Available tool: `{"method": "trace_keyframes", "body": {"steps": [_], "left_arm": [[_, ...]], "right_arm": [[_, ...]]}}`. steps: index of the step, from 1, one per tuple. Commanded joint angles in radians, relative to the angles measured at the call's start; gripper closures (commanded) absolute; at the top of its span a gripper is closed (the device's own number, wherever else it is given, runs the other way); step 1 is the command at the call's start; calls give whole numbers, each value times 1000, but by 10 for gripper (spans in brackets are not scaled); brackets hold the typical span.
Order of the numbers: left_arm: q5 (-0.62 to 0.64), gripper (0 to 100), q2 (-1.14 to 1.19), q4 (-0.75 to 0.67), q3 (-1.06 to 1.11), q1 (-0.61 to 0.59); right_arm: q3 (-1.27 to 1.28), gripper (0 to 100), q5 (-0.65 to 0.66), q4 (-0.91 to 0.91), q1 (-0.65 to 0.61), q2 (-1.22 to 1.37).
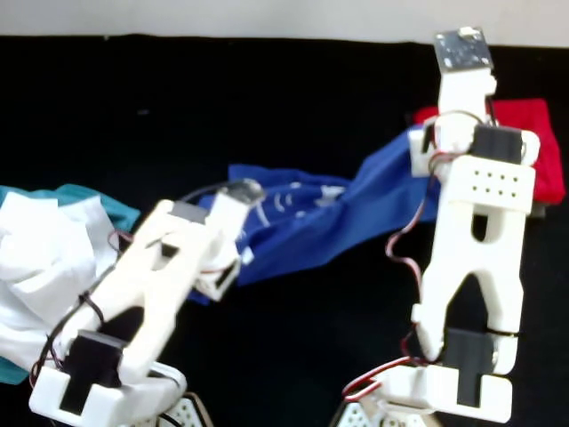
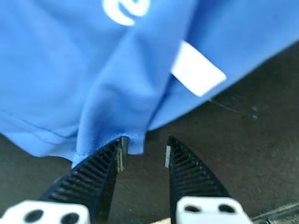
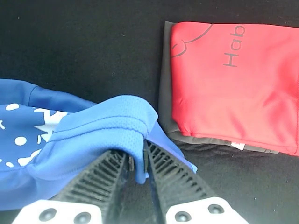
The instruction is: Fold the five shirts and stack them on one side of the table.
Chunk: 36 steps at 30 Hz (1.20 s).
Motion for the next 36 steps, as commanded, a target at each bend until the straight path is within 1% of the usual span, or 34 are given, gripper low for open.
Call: {"method": "trace_keyframes", "body": {"steps": [1, 5, 12, 13, 14, 15, 16, 17, 19, 22, 28, 33, 36], "left_arm": [[-68, 853, -18, -41, -5, -93], [-123, 853, -16, -74, 2, -168], [-124, 856, -16, -71, 1, -157], [-124, 877, -18, -71, -5, -157], [-124, 922, -24, -71, -5, -159], [-123, 989, -27, -71, -7, -159], [-123, 995, -27, -68, -16, -159], [-123, 977, -27, -48, -30, -159], [-123, 994, -27, 5, -74, -159], [-123, 991, -27, 114, -174, -159], [-123, 991, -27, 373, -410, -159], [-123, 991, -27, 597, -661, -159], [-123, 991, -19, 649, -699, -140]], "right_arm": [[-8, 992, -3, 7, 12, -48], [-10, 992, -3, 4, 7, -48], [-10, 992, -3, 1, 5, -48], [-10, 992, -3, 1, 5, -48], [-10, 992, -3, 4, 5, -48], [-10, 992, -3, 5, 5, -48], [-10, 992, -3, 7, 5, -48], [-10, 992, -3, 7, 5, -48], [-10, 992, -3, 7, 7, -48], [-10, 992, -3, 7, 5, -48], [-10, 992, -3, 4, 5, -48], [-48, 992, -9, 19, 5, -50], [-77, 992, -11, 30, 5, -48]]}}
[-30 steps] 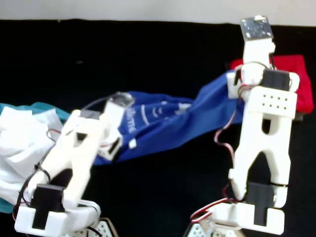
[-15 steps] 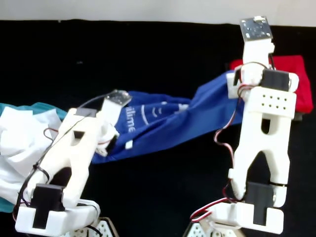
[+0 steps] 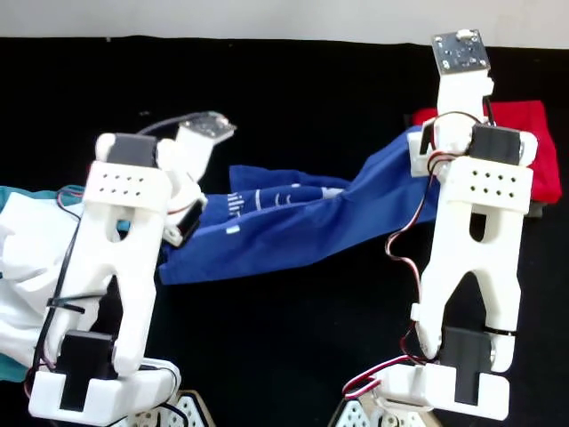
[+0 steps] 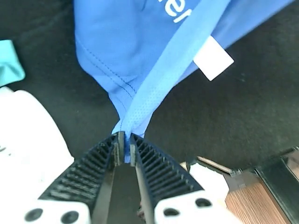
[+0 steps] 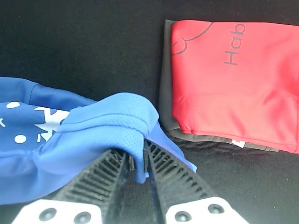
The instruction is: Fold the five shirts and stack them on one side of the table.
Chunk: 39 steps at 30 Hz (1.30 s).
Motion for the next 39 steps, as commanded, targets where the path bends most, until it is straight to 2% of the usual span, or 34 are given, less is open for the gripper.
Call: {"method": "trace_keyframes", "body": {"steps": [1, 6, 9, 12, 15, 21, 25, 29, 35, 39], "left_arm": [[-5, 991, -18, 63, -38, 28], [-5, 991, -27, 46, 243, 234], [-5, 991, -28, -20, 397, 374], [-5, 987, -28, -114, 472, 423], [-6, 972, -19, -158, 475, 407], [-6, 771, -18, -163, 509, 343], [-6, 770, -18, -262, 558, 266], [-3, 770, -18, -354, 595, 243], [226, 765, -18, -465, 595, 246], [229, 765, -16, -466, 636, 260]], "right_arm": [[-64, 992, -11, 8, 5, -48], [-67, 992, -11, 7, 5, -48], [-67, 992, -11, 7, 5, -48], [-67, 992, -6, 7, 5, -48], [-67, 992, -5, 7, 5, -48], [-67, 992, -5, 7, 5, -48], [-67, 992, -5, 7, 5, -48], [-67, 992, -5, 7, 5, -48], [-67, 992, -5, 7, 4, -48], [-67, 992, -3, 7, 4, -48]]}}
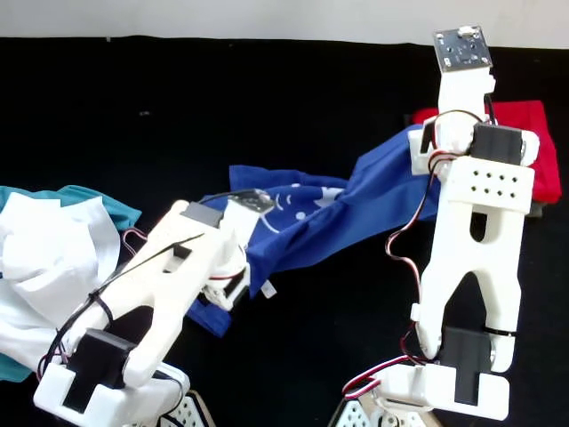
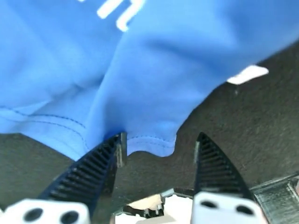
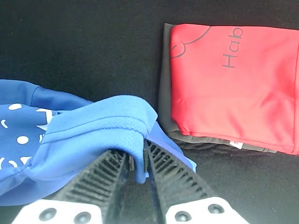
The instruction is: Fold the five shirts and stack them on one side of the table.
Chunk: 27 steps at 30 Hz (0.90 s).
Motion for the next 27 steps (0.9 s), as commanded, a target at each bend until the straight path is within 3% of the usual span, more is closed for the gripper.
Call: {"method": "trace_keyframes", "body": {"steps": [1, 10, 13, 17, 23, 27], "left_arm": [[18, 765, -16, -11, 28, 15], [18, 768, -16, -167, 133, 53], [-51, 784, -16, -135, 134, 61], [-89, 1000, -25, -118, 134, 53], [-89, 991, -27, -98, 110, 58], [-92, 992, -27, 63, -16, 58]], "right_arm": [[-54, 992, -3, 5, 4, -48], [-54, 992, -3, 5, -18, -47], [-54, 992, -5, 5, -19, -48], [-54, 992, -8, 7, -21, -48], [-53, 992, -8, 7, -21, -48], [-54, 992, -6, 7, -21, -48]]}}
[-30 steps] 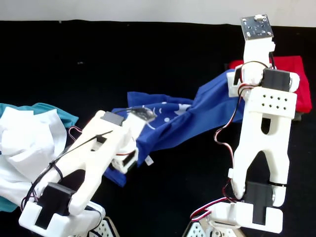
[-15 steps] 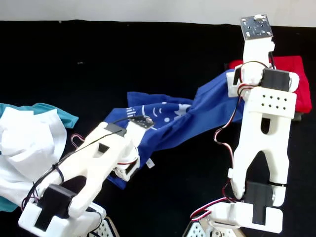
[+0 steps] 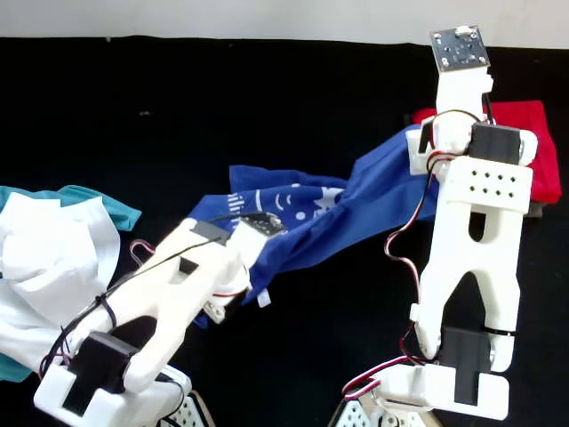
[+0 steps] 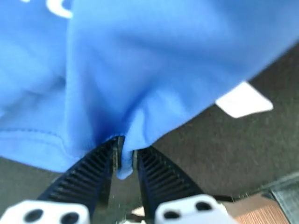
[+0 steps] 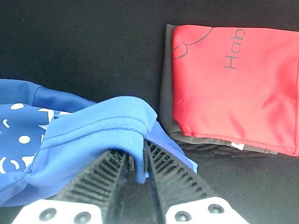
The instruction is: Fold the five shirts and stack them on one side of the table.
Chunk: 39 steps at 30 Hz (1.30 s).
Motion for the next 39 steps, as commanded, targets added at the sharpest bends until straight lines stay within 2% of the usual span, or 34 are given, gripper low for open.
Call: {"method": "trace_keyframes", "body": {"steps": [1, 7, 9, 13, 19, 25, 31, 39], "left_arm": [[-12, 992, -16, 176, -148, -2], [-14, 992, -16, 568, -615, -101], [-14, 992, -19, 637, -776, -163], [-14, 992, -102, 634, -1004, -286], [-14, 992, -262, 634, -1233, -340], [-15, 992, -387, 634, -1319, -348], [-15, 992, -469, 632, -1406, -475], [-98, 992, -473, 626, -1437, -504]], "right_arm": [[-54, 992, -6, 7, -12, -48], [-56, 992, -11, 53, -15, -145], [-56, 992, -11, 64, -33, -222], [-56, 992, -5, -18, -4, -329], [-65, 992, -5, -193, 90, -386], [-205, 992, -5, -206, 90, -483], [-361, 992, -3, -208, 94, -527], [-455, 992, -3, -214, 94, -529]]}}
